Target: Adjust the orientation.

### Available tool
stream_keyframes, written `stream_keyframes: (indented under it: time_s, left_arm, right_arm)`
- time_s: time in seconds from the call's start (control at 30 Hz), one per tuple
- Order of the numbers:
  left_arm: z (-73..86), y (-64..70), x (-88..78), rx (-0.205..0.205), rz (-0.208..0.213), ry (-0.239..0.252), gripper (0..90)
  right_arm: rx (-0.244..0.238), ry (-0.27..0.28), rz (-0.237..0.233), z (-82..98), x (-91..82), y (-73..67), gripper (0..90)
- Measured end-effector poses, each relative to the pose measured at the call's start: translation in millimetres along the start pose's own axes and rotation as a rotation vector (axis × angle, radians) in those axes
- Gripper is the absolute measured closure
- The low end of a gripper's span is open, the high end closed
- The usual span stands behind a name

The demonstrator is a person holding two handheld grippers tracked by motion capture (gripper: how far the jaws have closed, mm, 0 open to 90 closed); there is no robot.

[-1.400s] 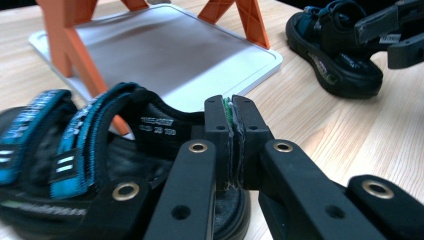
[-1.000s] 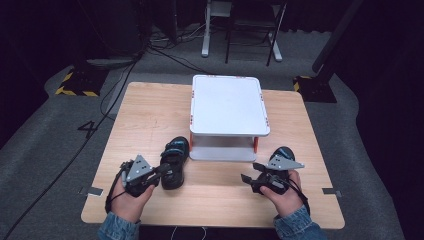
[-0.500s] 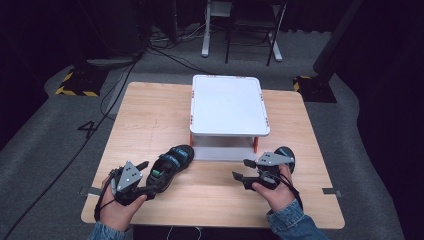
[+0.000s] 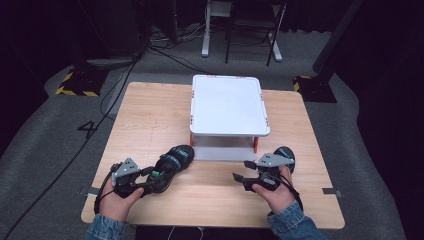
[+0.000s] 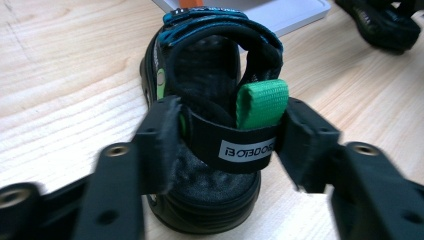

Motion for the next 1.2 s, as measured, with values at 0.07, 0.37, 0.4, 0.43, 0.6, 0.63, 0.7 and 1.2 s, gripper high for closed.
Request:
stream_keyframes:
  time_s: [0.07, 0.37, 0.4, 0.43, 0.6, 0.63, 0.7, 1.2]
  left_arm:
    - [-0.7, -0.4, 0.0, -0.016, -0.001, -0.009, 60.8]
    - [-6.8, 3.1, -3.8, -0.069, 0.028, -0.006, 79.3]
    - [-9.2, 4.4, -5.2, -0.069, 0.035, 0.014, 79.3]
    - [-12.0, 6.4, -6.6, -0.069, 0.033, 0.032, 79.3]
    - [-24.1, 20.7, -8.8, -0.068, 0.053, 0.088, 79.3]
    - [-26.5, 25.0, -8.7, -0.062, 0.062, 0.097, 79.2]
    - [-28.9, 30.6, -9.3, -0.062, 0.07, 0.111, 79.2]
    - [-56.3, 60.2, -25.2, -0.048, 0.112, 0.266, 79.3]
  right_arm:
    - [0.003, -0.003, 0.002, 1.8, -0.5, -0.2, 34.1]
    - [0.022, 0.006, 0.018, 4.9, -6.3, 4.1, 34.1]
    - [0.023, 0.005, 0.02, 5.8, -6.7, 4.6, 34.1]
    - [0.024, 0.005, 0.02, 6.4, -7.3, 5.0, 34.1]
    - [0.033, 0.012, 0.031, 8.5, -12.6, 5.9, 34.1]
    - [0.034, 0.014, 0.038, 8.9, -14.6, 6.4, 34.2]
    - [0.036, 0.02, 0.038, 7.6, -15.4, 6.4, 34.2]
    - [0.038, 0.023, 0.052, 10.1, -20.8, 7.9, 34.2]
Point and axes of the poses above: each handheld gripper's, and its own axes: x roughly forward along the jaws, z roughly out of its underside, y roughly to its right, the point moved 5 cm from there along x, roughly forward along the jaws, and after that the axes turned 8 degrees about -z, right-handed, at the moved point
